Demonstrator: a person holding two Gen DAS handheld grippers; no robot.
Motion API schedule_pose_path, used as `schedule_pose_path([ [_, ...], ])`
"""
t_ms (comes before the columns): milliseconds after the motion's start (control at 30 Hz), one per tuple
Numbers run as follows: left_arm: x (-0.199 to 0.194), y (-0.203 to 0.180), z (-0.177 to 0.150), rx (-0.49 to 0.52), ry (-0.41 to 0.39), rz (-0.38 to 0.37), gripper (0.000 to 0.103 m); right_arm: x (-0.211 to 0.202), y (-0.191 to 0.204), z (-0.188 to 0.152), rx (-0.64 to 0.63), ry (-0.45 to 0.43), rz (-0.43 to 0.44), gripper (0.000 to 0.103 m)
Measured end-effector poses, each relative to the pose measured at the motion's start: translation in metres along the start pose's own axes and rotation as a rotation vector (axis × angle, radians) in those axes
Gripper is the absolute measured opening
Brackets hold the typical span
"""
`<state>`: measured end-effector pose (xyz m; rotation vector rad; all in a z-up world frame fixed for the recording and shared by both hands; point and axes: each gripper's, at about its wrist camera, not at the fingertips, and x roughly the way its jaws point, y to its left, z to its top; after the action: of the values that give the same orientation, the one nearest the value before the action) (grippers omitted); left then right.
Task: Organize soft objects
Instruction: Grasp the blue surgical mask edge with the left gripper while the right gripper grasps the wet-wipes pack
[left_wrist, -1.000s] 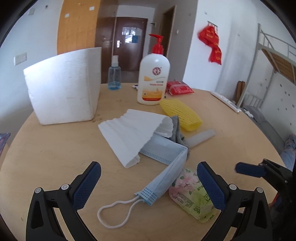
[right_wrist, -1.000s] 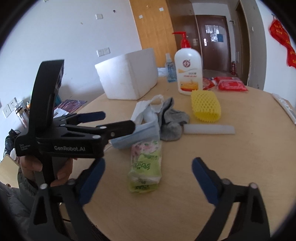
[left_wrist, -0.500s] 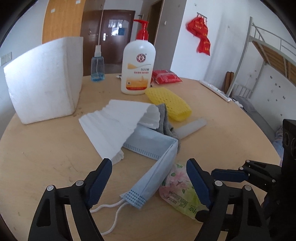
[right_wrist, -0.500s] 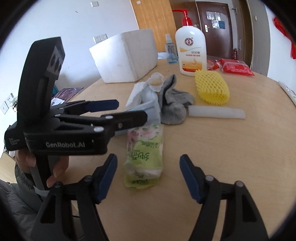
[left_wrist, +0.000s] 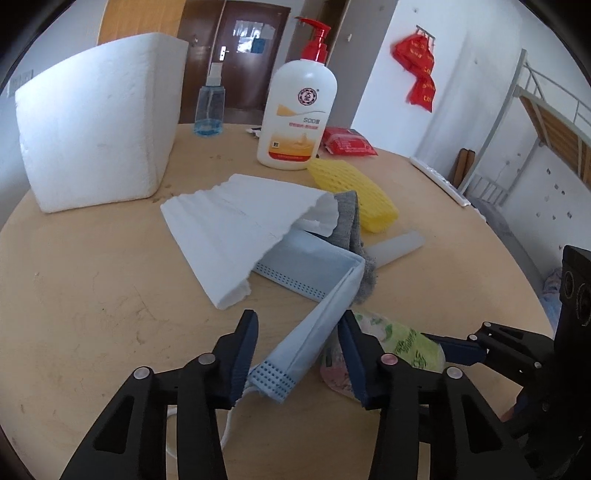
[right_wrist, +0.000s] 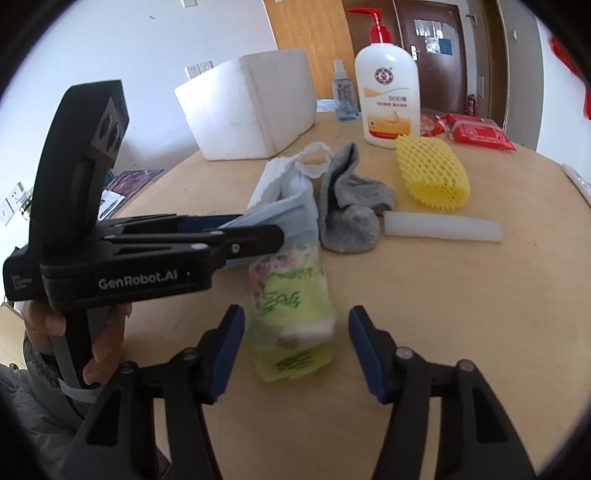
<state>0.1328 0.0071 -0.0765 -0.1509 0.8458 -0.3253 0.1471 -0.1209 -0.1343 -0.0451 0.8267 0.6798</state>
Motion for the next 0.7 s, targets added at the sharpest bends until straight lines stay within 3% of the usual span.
schedule_pose_path([
  [67, -0.0008, 0.0016, -0.0006, -0.008, 0.002, -0.009, 0.039, 0.0005, 0.0021, -0.0008, -0.013, 0.002, -0.012, 0.062],
  [333, -0.0075, 0.0066, -0.0013, -0.048, -0.015, -0.046, 0.038, -0.0087, 0.0048, 0.0003, -0.023, -0.037, -0.017, 0.062],
  [433, -0.0082, 0.0102, -0.0007, -0.072, -0.016, -0.055, 0.030, -0.0065, 0.0057, 0.0014, -0.035, -0.036, -0.025, 0.061],
  [600, -0.0093, 0.0065, -0.0003, -0.052, -0.020, -0.048, 0.022, 0.0008, 0.0056, 0.0011, -0.027, -0.020, -0.012, 0.033],
  [700, -0.0099, 0.0060, 0.0000, -0.054, -0.023, -0.053, 0.014, 0.0012, 0.0040, 0.0013, -0.023, -0.020, 0.001, 0.027],
])
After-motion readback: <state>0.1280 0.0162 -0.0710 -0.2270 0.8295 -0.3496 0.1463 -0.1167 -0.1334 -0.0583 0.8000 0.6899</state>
